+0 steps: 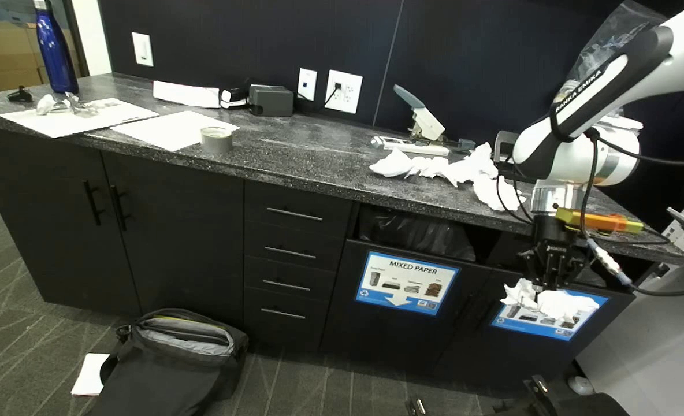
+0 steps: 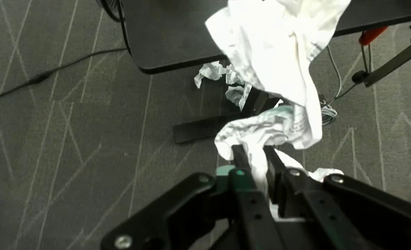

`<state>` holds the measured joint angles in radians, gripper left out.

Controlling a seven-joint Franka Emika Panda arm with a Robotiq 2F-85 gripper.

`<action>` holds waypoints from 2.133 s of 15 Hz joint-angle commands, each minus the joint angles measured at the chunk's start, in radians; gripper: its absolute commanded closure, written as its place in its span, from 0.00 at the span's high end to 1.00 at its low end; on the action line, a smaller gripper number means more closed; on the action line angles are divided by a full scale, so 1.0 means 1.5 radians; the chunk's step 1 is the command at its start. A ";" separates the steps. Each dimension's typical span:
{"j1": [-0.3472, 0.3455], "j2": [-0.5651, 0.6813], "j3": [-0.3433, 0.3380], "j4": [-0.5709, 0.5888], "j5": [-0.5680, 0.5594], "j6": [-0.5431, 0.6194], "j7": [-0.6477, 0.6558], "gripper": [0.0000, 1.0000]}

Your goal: Throw the papers on the countertop in the bin on the left

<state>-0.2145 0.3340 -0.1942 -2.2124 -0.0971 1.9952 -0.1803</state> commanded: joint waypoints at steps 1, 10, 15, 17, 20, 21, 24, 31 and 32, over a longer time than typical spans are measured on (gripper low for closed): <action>0.004 -0.021 0.015 -0.070 -0.020 0.167 -0.017 0.16; 0.025 0.041 0.062 -0.104 0.056 0.596 0.092 0.16; -0.008 0.091 0.140 -0.133 0.162 0.822 0.113 0.17; -0.019 0.121 0.164 -0.131 0.159 0.924 0.131 0.17; 0.008 0.192 0.139 -0.105 0.144 1.076 0.166 0.18; 0.010 0.215 0.137 -0.097 0.145 1.124 0.177 0.18; 0.033 0.273 0.120 -0.074 0.160 1.213 0.192 0.16; 0.068 0.389 0.110 0.038 0.199 1.316 0.213 0.17; 0.073 0.404 0.109 0.061 0.209 1.325 0.213 0.17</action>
<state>-0.1431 0.8624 -0.0102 -2.2330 0.1683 3.9112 0.1238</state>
